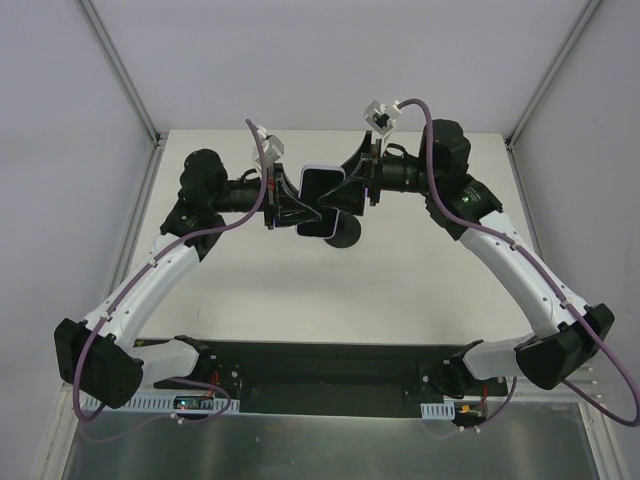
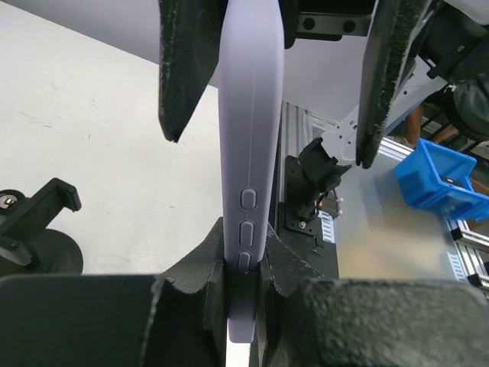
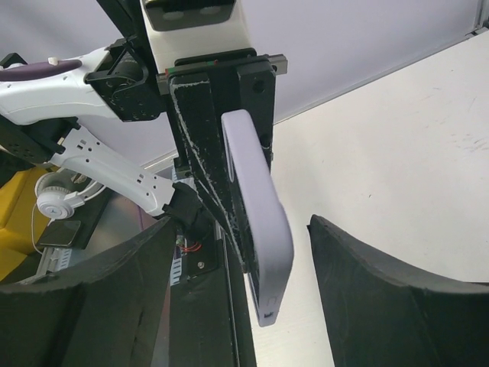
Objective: Place the phone on the phone stand
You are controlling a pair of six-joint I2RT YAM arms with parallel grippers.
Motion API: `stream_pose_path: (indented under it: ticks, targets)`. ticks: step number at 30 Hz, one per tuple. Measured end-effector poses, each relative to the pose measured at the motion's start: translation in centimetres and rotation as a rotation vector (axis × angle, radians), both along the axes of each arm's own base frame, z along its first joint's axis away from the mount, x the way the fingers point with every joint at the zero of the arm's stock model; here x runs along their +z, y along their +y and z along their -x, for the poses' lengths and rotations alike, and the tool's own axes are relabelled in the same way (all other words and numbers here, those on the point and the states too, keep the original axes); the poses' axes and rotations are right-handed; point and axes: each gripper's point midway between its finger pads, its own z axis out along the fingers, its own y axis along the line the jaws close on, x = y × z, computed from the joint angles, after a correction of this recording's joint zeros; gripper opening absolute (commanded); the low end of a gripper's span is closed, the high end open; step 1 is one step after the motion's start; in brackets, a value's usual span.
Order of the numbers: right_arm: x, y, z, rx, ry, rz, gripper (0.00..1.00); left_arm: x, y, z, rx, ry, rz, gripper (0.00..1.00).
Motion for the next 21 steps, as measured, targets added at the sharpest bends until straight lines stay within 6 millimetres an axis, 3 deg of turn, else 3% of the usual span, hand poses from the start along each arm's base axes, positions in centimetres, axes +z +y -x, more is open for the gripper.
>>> stream_pose_path:
  ticks: [4,8,11,18,21]
  targets:
    - [-0.1,0.0,0.0,-0.001,0.003,0.003,0.75,-0.1,-0.1,0.4,-0.017,-0.007,-0.004,0.0]
    - [-0.2,-0.1,-0.2,-0.008,-0.011,0.01,0.98,-0.1,-0.1,-0.4,0.031,0.001,-0.006,0.0]
    - [-0.5,-0.2,-0.6,-0.024,-0.03,0.018,1.0,0.5,0.5,-1.6,0.131,0.026,0.007,0.0]
    - [-0.3,0.8,0.0,-0.002,-0.045,0.008,0.83,4.3,2.0,-0.9,0.179,-0.039,0.131,0.0]
    - [-0.4,1.9,0.7,0.037,-0.055,0.001,0.68,5.3,2.6,-0.3,0.184,-0.047,0.175,0.0]
